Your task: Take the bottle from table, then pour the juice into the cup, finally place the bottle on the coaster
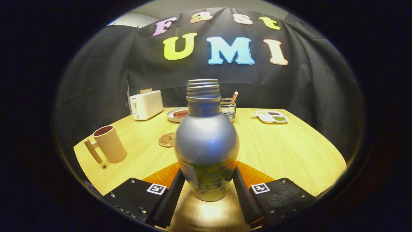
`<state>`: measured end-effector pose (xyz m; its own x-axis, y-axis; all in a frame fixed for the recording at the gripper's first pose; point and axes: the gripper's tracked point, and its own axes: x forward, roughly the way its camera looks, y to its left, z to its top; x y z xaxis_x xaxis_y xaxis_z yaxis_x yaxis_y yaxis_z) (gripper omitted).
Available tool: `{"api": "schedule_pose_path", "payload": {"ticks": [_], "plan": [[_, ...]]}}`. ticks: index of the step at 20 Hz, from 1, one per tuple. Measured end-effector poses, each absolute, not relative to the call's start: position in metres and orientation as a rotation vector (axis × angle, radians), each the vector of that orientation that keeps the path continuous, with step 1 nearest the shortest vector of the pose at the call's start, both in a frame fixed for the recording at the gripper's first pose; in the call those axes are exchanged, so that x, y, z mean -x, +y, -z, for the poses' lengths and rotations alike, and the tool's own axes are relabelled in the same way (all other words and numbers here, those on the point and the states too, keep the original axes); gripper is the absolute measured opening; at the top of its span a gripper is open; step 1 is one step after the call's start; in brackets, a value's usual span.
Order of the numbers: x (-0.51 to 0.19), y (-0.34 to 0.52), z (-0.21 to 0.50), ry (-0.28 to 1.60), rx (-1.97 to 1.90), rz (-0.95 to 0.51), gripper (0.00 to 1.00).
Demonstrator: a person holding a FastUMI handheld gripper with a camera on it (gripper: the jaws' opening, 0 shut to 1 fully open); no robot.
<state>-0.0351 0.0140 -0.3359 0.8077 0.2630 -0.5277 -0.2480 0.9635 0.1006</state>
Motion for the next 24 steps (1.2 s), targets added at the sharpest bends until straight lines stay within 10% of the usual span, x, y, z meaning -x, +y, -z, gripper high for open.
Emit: {"api": "schedule_pose_path", "payload": {"ticks": [24], "plan": [[-0.01,0.092,0.255,0.496,0.309,-0.375,0.76]]}}
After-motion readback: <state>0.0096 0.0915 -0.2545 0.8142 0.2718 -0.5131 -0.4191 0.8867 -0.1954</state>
